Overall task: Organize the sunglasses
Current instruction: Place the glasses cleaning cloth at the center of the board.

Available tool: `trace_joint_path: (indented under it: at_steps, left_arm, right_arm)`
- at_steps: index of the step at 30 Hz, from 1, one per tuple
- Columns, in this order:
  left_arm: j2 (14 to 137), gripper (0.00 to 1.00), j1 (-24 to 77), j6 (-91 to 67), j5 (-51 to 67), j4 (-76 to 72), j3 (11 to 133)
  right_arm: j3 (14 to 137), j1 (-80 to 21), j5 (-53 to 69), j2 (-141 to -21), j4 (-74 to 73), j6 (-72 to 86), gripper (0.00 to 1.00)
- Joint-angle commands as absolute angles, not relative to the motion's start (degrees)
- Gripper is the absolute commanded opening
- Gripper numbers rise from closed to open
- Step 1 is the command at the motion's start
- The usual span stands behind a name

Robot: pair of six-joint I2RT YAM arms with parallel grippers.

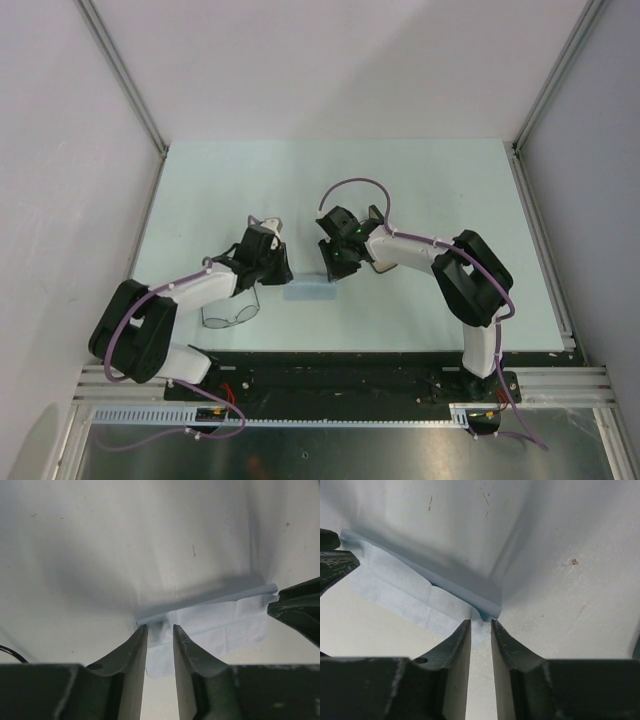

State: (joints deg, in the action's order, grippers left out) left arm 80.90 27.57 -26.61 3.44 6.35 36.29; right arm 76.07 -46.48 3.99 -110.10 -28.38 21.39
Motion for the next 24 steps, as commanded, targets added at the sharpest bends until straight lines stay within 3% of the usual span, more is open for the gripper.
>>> trace_joint_path:
  at_steps: [1, 6, 8, 12, 19, 24]
  left_arm:
    - [76.39, 0.34, 28.04, -26.81, 4.22, 5.36, 35.60]
    - [72.60, 0.36, 28.04, -27.16, 3.26, 5.89, 35.68]
    - [71.64, 0.43, 28.04, -27.42, 2.20, 5.80, 35.95]
    - [74.78, 0.45, 27.95, -27.42, 1.84, 5.80, 39.01]
    - [83.31, 0.38, 28.21, -26.98, 3.08, 5.45, 44.12]
    - [86.30, 0.36, 28.39, -26.54, 3.16, 5.01, 45.88]
  right_arm:
    - [75.85, -47.02, 4.04, -105.74, -29.09, 21.36, 0.30]
    - [75.85, -47.02, 4.04, -103.01, -29.18, 21.62, 0.33]
    - [75.94, -47.02, 3.34, -101.96, -28.48, 22.06, 0.34]
    - [76.03, -46.67, 2.29, -102.39, -24.97, 22.76, 0.33]
    - [83.83, -45.79, 2.28, -111.96, -25.31, 22.85, 0.19]
    - [88.50, -45.88, 2.99, -116.53, -26.89, 22.41, 0.14]
